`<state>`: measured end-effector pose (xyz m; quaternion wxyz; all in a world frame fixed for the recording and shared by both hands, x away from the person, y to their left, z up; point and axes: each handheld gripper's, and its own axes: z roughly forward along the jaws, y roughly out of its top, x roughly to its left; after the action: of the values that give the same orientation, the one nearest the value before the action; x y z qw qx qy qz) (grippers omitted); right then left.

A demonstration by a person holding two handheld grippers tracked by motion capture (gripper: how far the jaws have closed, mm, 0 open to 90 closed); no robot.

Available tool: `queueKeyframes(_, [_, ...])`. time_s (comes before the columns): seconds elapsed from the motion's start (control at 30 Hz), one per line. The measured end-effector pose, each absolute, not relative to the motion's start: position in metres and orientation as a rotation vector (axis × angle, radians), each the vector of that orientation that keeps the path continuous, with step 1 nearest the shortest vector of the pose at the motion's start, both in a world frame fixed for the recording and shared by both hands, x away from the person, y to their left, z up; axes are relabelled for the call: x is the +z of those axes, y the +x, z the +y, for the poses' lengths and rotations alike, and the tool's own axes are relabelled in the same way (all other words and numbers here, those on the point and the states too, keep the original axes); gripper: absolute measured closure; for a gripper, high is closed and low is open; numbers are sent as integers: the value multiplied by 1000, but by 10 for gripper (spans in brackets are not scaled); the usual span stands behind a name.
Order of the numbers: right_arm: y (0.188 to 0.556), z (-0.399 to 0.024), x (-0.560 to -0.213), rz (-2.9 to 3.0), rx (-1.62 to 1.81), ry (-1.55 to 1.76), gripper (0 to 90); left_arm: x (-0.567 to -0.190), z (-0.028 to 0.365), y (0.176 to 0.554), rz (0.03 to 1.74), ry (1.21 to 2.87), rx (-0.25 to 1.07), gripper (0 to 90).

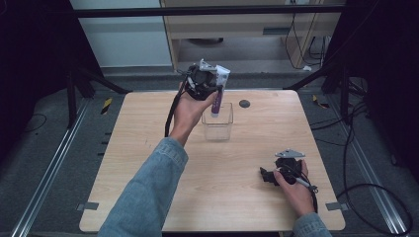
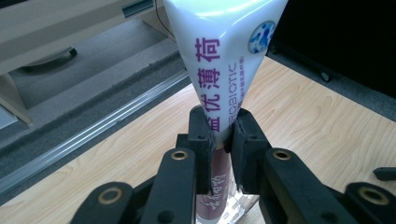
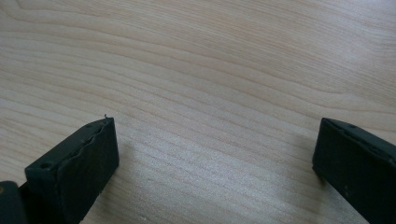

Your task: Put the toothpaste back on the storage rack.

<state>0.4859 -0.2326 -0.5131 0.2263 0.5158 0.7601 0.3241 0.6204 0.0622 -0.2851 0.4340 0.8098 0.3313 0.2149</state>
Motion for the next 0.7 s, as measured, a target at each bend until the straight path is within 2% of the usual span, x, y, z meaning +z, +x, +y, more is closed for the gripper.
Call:
queueKeyframes(0.57, [486, -233, -513, 2097, 893, 1426, 6, -309, 62, 632, 843, 1967, 509, 792])
queueKeyframes(0.7, [486, -232, -513, 2096, 894, 1428, 6, -313, 65, 635, 861, 1939, 463, 792])
